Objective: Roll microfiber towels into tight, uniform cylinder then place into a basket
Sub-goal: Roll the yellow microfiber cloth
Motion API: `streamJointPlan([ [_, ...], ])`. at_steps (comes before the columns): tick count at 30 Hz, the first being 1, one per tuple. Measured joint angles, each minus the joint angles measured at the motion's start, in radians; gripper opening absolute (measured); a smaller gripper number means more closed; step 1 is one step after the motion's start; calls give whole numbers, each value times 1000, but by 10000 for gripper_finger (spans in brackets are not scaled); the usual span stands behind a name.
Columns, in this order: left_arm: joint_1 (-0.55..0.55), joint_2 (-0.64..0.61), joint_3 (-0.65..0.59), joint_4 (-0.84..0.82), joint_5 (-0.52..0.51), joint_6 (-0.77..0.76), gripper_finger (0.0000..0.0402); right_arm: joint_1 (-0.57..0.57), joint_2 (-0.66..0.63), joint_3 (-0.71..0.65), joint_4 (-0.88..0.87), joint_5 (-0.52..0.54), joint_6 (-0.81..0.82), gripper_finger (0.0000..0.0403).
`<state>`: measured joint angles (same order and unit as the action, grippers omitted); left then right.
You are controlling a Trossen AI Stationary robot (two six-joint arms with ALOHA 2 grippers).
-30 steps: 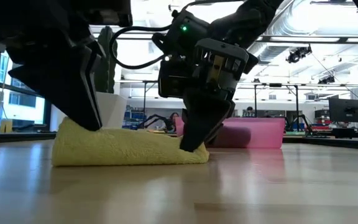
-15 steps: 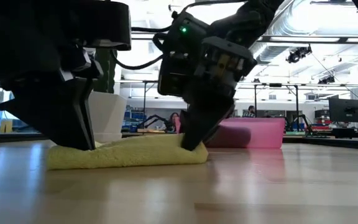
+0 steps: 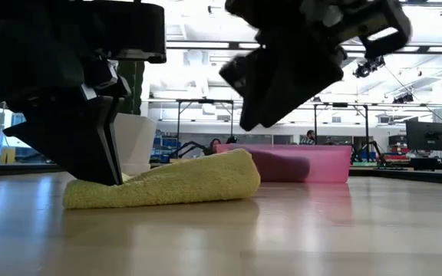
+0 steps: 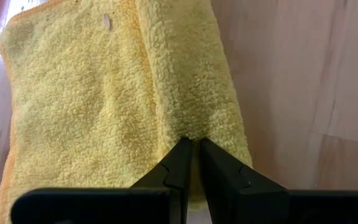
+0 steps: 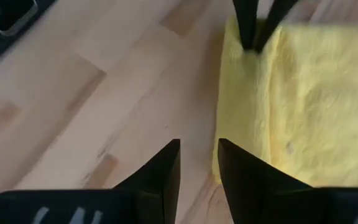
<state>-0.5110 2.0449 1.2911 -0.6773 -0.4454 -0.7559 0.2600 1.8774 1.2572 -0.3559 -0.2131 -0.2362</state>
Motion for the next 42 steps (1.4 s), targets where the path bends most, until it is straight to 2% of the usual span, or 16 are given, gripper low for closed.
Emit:
streamJointPlan([
  [6, -1, 1, 0, 0, 6, 0, 30, 92, 16, 1, 77, 184, -60, 101],
  [10, -2, 1, 0, 1, 11, -1, 30, 114, 17, 2, 61, 235, -111, 111],
  [19, -3, 1, 0, 3, 12, -12, 30, 114, 43, 4, 77, 208, -86, 206],
  [23, -3, 1, 0, 3, 15, -12, 30, 112, 89, 4, 99, 229, -106, 226],
  [26, -2, 1, 0, 4, 16, -12, 30, 108, 113, 4, 110, 318, -124, 227],
  [29, -2, 1, 0, 6, 17, -12, 30, 93, 131, 4, 136, 358, -124, 220],
  [38, -3, 1, 0, 8, 21, -13, 30, 66, 177, 8, 148, 338, -122, 196],
  [42, -2, 1, 0, 9, 22, -19, 30, 66, 181, 8, 147, 324, -83, 170],
])
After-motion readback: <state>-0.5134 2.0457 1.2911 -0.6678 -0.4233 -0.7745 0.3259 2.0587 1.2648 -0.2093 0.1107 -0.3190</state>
